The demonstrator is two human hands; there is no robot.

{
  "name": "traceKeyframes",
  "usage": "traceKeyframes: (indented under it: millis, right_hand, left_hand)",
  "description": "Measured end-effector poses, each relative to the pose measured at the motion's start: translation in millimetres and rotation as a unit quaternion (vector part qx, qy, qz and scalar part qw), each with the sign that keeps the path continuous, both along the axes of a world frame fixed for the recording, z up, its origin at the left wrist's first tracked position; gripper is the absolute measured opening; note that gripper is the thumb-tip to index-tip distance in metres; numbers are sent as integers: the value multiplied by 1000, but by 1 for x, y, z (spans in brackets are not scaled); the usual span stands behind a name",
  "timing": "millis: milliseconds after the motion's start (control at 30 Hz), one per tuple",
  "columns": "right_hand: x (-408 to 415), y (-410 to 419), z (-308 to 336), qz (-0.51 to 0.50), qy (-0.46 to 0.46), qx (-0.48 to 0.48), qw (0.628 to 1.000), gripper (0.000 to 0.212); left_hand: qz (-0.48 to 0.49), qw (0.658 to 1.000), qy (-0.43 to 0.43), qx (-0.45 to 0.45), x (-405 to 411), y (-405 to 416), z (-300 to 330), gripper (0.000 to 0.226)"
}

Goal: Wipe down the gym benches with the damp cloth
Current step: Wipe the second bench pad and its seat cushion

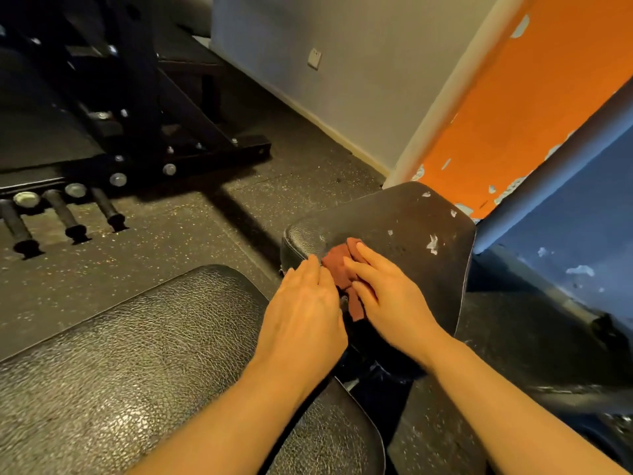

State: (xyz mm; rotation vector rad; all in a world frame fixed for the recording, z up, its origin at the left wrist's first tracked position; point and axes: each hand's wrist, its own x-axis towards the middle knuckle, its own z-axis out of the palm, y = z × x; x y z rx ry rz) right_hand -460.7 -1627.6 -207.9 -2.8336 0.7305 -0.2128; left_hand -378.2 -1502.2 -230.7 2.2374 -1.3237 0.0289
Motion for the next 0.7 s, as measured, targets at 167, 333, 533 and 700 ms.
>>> traceKeyframes:
  millis: [167,333,533,700]
  right_hand:
    - [62,-25,-11,-3,-4,3,1000,41]
    - [84,-34,-11,0,1,16,1000,42]
    - [28,-15,-4,59,1,6,998,41]
    - [22,-14,-13,56,-12,-93,994,44]
  left_hand:
    - [14,1000,10,11,1,-1,-1,46]
    - [29,999,18,8,1,-1,1,39]
    - [22,998,43,38,0,1,4,50]
    - [22,998,13,52,-2,1,5,58]
